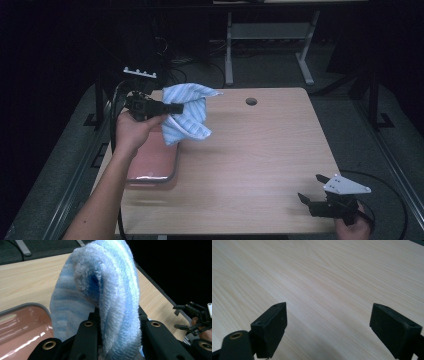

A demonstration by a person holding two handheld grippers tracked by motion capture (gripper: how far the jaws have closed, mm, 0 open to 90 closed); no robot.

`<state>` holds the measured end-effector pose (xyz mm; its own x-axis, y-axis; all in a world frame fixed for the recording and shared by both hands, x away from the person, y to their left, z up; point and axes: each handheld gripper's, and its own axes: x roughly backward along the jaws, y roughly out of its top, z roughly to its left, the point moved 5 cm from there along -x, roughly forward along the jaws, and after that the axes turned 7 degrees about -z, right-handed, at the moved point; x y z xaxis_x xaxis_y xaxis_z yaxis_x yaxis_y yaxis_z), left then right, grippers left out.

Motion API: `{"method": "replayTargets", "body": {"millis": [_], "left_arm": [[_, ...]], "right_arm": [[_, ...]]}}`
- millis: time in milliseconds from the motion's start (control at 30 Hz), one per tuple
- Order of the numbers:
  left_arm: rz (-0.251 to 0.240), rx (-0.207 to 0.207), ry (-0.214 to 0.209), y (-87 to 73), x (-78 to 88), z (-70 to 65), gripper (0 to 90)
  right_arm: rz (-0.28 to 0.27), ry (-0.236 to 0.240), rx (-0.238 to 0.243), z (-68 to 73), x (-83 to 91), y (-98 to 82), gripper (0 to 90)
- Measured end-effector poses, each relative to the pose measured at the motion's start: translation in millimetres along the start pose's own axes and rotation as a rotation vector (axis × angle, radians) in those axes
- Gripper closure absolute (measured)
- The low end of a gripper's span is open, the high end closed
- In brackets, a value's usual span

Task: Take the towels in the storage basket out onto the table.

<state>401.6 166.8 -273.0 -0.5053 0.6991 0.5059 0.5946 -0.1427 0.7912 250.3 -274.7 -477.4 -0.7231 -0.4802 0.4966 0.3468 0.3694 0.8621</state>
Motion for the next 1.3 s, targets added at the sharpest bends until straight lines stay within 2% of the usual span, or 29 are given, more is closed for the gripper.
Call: {"method": "replayTargets", "body": {"millis": [300,733,1300], "left_arm": [[0.005,-0.009,-0.019,7.6,-10.1,-10.5,72.3],[0.026,-0.024,-0.049,14.1,-33.6,-24.8,72.3],[0.063,-0.045,-0.091,18.0,-74.9,-42.3,72.3]], "right_arm": [[0.0,-0.001,0.002,-0.5,-0.9,-0.4,13.8],[-0.001,0.002,0.001,0.2,-2.0,-0.5,13.8],[-0.011,0.0,0.005,-1.4,-2.0,0.0,13.8]]}}
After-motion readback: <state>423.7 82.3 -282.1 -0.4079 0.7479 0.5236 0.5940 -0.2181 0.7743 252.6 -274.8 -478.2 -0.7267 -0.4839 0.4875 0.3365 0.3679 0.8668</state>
